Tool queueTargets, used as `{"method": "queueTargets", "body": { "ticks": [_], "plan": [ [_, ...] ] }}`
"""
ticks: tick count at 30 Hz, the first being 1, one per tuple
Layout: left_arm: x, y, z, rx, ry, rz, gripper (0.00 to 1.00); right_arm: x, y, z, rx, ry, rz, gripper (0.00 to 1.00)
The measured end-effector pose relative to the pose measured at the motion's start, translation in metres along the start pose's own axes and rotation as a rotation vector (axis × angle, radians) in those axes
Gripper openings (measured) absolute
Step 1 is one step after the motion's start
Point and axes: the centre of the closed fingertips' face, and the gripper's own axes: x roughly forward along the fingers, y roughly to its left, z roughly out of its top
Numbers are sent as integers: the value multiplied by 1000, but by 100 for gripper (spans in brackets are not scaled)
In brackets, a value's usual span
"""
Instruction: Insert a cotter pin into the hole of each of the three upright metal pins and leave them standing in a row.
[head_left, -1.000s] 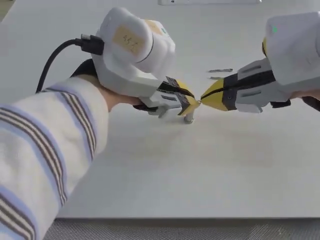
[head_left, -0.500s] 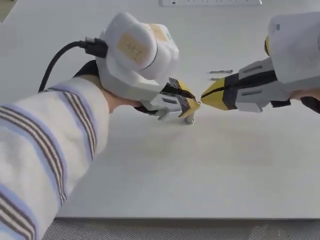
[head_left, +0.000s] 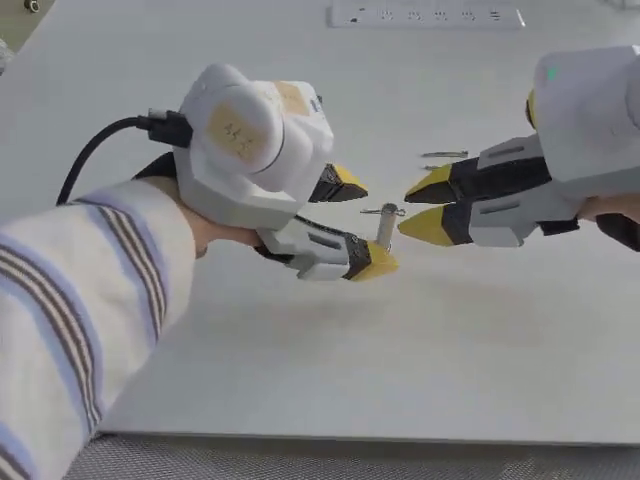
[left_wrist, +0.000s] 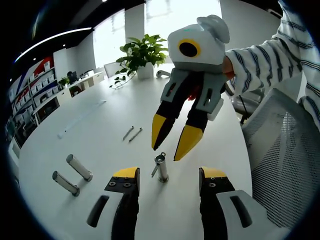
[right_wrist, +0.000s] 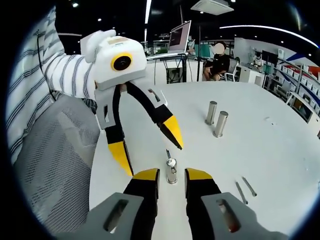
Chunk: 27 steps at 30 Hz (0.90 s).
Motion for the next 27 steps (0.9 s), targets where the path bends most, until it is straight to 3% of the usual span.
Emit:
{"method": "queueTargets", "body": {
  "ticks": [8, 10, 14, 16, 20, 27],
  "plan": [
    [-17, -8, -2, -90, -105, -12, 79, 16, 6, 1, 16, 12, 23, 17],
    [-17, -1, -6, -125, -124, 32, 85, 19, 6, -1, 13, 22, 25, 17],
    [-19, 2, -20, -163, -114, 45, 93, 24, 4, -4, 12, 30, 28, 14],
    [-21, 7, -28, -154, -87, 78, 94, 25, 4, -5, 17, 34, 29, 14],
    [-25, 6, -29, -185, -106, 72, 96, 28, 3, -10, 21, 46, 33, 13],
    [-27, 2, -32, -183, -97, 64, 98, 29, 4, -12, 13, 66, 35, 6]
  ]
}}
